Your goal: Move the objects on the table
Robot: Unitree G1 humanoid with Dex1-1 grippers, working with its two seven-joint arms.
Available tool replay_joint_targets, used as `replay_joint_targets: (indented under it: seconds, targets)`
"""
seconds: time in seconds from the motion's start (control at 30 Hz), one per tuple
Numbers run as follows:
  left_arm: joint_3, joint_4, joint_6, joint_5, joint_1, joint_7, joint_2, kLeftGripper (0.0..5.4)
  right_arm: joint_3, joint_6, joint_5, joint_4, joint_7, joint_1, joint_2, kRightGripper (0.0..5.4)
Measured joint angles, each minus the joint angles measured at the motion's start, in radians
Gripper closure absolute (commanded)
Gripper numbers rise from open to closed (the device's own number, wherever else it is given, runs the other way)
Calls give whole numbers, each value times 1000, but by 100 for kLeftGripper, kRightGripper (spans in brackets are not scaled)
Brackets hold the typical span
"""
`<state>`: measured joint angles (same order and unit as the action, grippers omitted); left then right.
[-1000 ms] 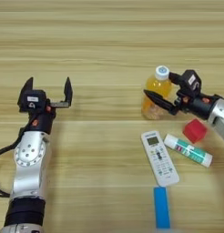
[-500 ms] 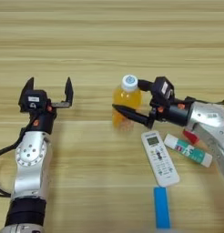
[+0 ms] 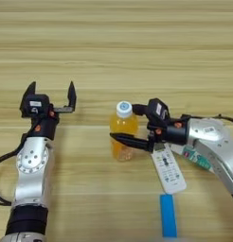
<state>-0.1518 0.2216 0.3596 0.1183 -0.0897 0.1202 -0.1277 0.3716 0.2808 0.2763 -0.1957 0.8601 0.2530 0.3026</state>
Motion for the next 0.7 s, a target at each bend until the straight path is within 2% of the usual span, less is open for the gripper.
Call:
replay_joint_targets:
  seconds: [0.33, 0.4, 0.7]
  targets:
    - [0, 0, 0, 0, 0, 0, 0, 0, 6, -59, 11, 18, 65, -35, -2, 183]
    - [0, 0, 0, 0, 0, 0, 0, 0, 6, -73, 11, 27, 70, -35, -2, 146]
    - [0, 2, 0, 0, 0, 0, 0, 0, 5, -103, 12, 36, 83, -36, -7, 56]
